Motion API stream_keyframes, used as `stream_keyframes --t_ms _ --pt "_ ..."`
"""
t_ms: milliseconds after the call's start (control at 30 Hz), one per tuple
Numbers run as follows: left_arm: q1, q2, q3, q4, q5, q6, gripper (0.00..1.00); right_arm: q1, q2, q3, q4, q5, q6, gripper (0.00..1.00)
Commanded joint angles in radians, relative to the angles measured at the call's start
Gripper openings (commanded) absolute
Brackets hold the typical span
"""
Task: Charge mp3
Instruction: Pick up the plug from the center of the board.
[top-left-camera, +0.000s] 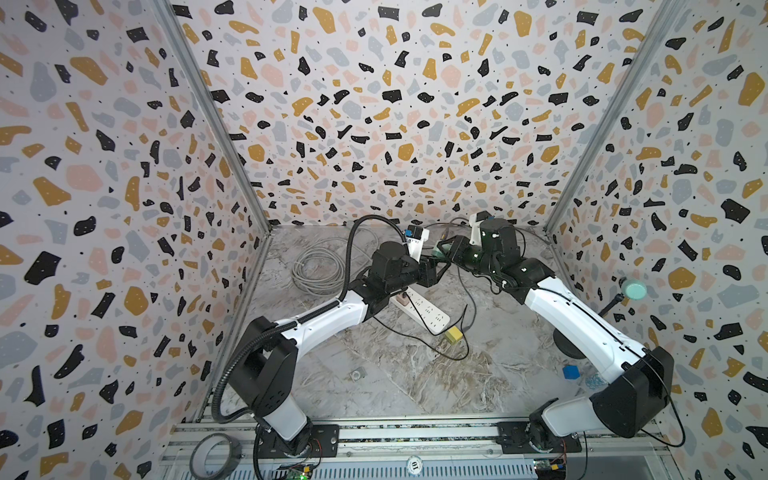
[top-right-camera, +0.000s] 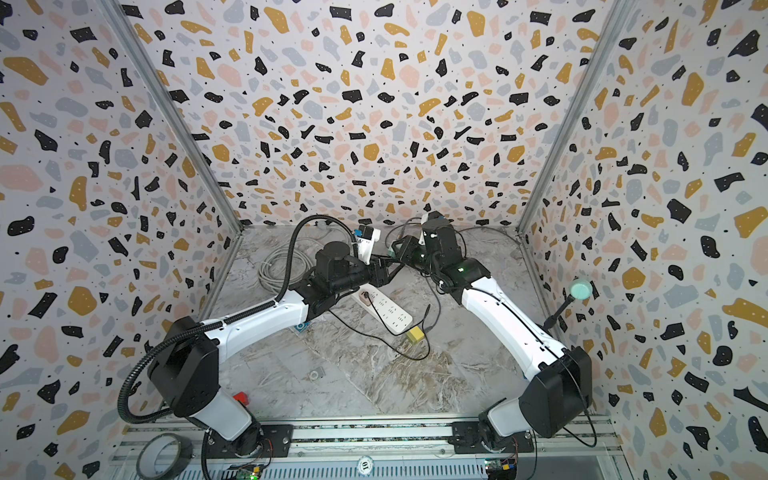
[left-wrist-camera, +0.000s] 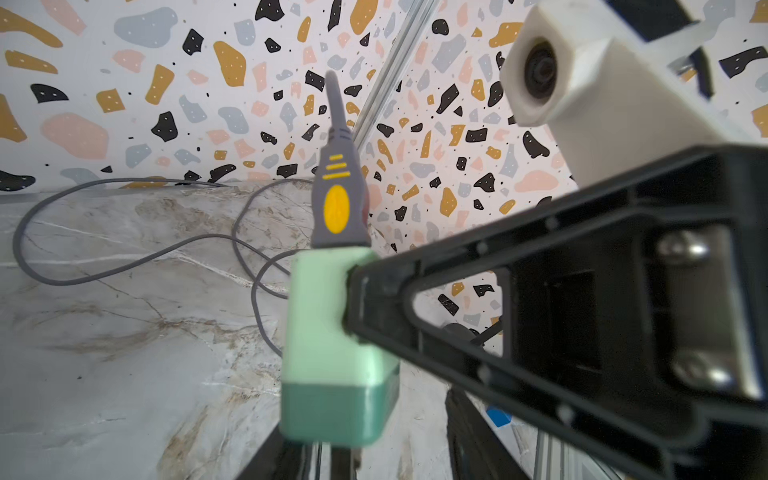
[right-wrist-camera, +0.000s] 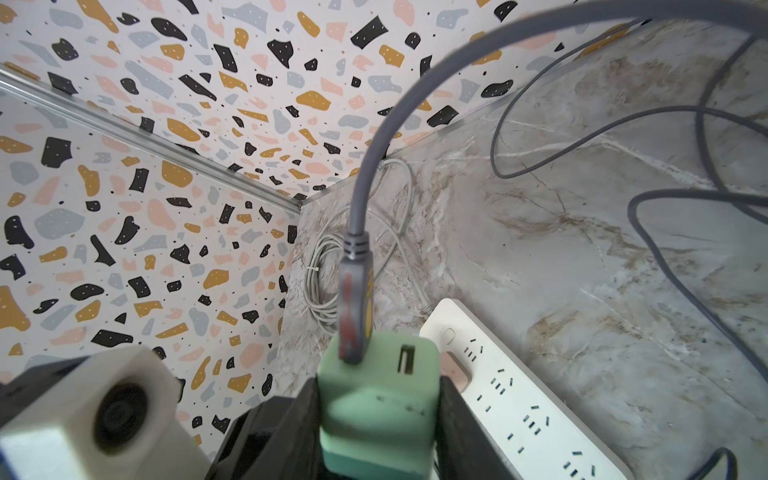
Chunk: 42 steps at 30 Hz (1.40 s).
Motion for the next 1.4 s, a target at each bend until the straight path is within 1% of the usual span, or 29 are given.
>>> stream_keyframes --t_ms 0,100,233,367,500,533,633,733,967,1067,1200,1267,1367 --pt "0.002 0.006 0.052 0.042 -0.009 0.031 0.48 0.017 -0.044 0.009 -0.003 -0.018 -0.002 0.14" --pt "0.002 0.020 0.068 0.033 -0.004 0.038 0.39 0.023 -0.049 0.009 -0.011 -0.017 -0.011 0.14" --pt "0.002 0.022 0.068 0.063 0.022 0.033 0.29 0.024 -0.062 -0.006 -0.014 -0.019 -0.017 0.14" --pt "0.002 0.024 0.047 0.114 0.061 0.024 0.14 0.023 -0.071 -0.014 -0.019 -0.018 -0.027 0.13" --pt "0.002 0.007 0.008 0.210 0.087 0.005 0.12 0.023 -0.073 -0.017 -0.020 -0.049 -0.041 0.13" --pt "0.002 -0.001 -0.007 0.242 0.092 0.004 0.12 0.023 -0.075 -0.015 -0.020 -0.057 -0.046 0.15" --pt "0.002 -0.029 -0.051 0.316 0.105 0.024 0.08 0.010 -0.079 -0.007 -0.031 -0.105 -0.060 0.27" --pt "0.002 -0.064 -0.099 0.384 0.113 0.054 0.06 -0.022 -0.084 0.014 -0.053 -0.175 -0.075 0.45" --pt "0.002 -0.108 -0.119 0.356 0.115 0.188 0.04 -0.127 -0.083 0.106 -0.129 -0.354 -0.095 0.69" --pt "0.002 -0.123 -0.134 0.350 0.110 0.244 0.04 -0.171 -0.067 0.168 -0.198 -0.435 -0.119 0.72" --pt "0.002 -0.118 -0.123 0.321 0.114 0.286 0.03 -0.194 -0.037 0.236 -0.287 -0.539 -0.178 0.73" --pt "0.001 -0.117 -0.126 0.338 0.117 0.294 0.03 -0.197 -0.016 0.261 -0.342 -0.575 -0.215 0.73" --pt "0.001 -0.108 -0.118 0.339 0.121 0.298 0.03 -0.197 -0.001 0.273 -0.369 -0.617 -0.248 0.74"
